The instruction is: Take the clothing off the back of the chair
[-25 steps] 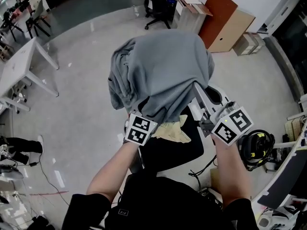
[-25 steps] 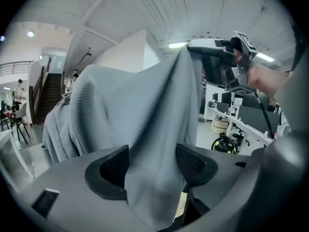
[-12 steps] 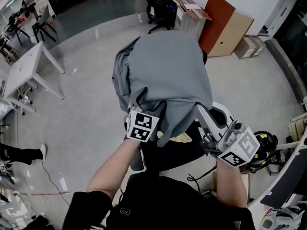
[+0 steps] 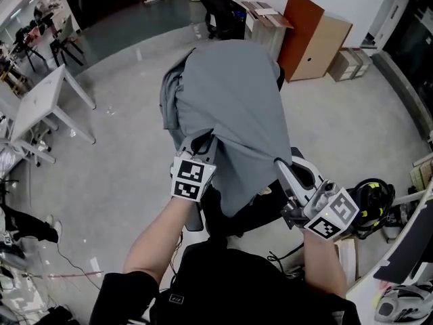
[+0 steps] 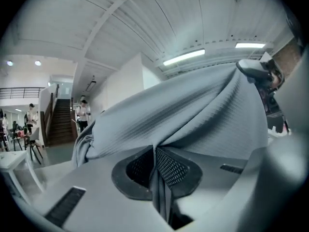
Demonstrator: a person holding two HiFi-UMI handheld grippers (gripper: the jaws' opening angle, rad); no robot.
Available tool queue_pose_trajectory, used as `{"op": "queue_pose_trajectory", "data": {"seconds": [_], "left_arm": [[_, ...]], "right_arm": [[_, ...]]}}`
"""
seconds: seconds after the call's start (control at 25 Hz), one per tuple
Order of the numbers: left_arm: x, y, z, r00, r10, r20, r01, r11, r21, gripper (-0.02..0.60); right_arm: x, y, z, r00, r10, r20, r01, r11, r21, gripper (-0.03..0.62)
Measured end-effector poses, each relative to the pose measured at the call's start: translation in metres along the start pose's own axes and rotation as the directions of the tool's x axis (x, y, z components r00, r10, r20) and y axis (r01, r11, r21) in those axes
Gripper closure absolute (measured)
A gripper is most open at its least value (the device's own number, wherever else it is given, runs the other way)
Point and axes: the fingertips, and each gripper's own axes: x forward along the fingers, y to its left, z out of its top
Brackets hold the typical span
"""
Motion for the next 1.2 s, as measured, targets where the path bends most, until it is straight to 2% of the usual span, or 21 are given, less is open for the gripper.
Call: {"op": "queue_pose_trajectory", "data": {"seconds": [0.16,0.28,0.48,0.64,0.8,0.96,1.08,1.2], "left_arm": [[-0.022,-0.01,0.012,0.999,0.003,0.034,-0.003,1.0,-0.004,0.568],[-0.042,-0.013,0.036,0.994,0.008,0.111,-0.004,1.0,-0.029,0.571],[-0.077,0.008,0.104,0.959,0.047,0.28,-0.035,0.998,-0.051,0.571],[-0.078,0.025,0.126,0.944,0.046,0.328,-0.036,0.999,-0.038,0.571],[-0.059,0.051,0.122,0.947,0.067,0.313,-0.054,0.997,-0.052,0.571],[-0.032,0.089,0.104,0.962,0.114,0.247,-0.094,0.991,-0.091,0.571],[-0.013,0.111,0.084,0.976,0.126,0.179,-0.114,0.99,-0.078,0.571],[0.003,0.118,0.068,0.984,0.103,0.147,-0.092,0.992,-0.085,0.571]], "right_arm": [[-0.014,0.015,0.006,1.0,0.011,0.029,-0.012,1.0,0.027,0.574],[-0.019,0.017,0.007,1.0,0.001,0.029,-0.002,0.999,0.034,0.574],[-0.02,-0.019,-0.029,0.989,-0.115,-0.098,0.118,0.993,0.027,0.572],[-0.004,-0.051,-0.06,0.973,-0.154,-0.174,0.171,0.981,0.089,0.549],[0.019,-0.085,-0.085,0.945,-0.182,-0.271,0.223,0.967,0.127,0.432],[0.037,-0.12,-0.08,0.937,-0.234,-0.26,0.275,0.952,0.134,0.433],[0.052,-0.149,-0.072,0.911,-0.321,-0.259,0.352,0.933,0.08,0.431],[0.071,-0.179,-0.068,0.886,-0.378,-0.27,0.403,0.914,0.045,0.423]]}}
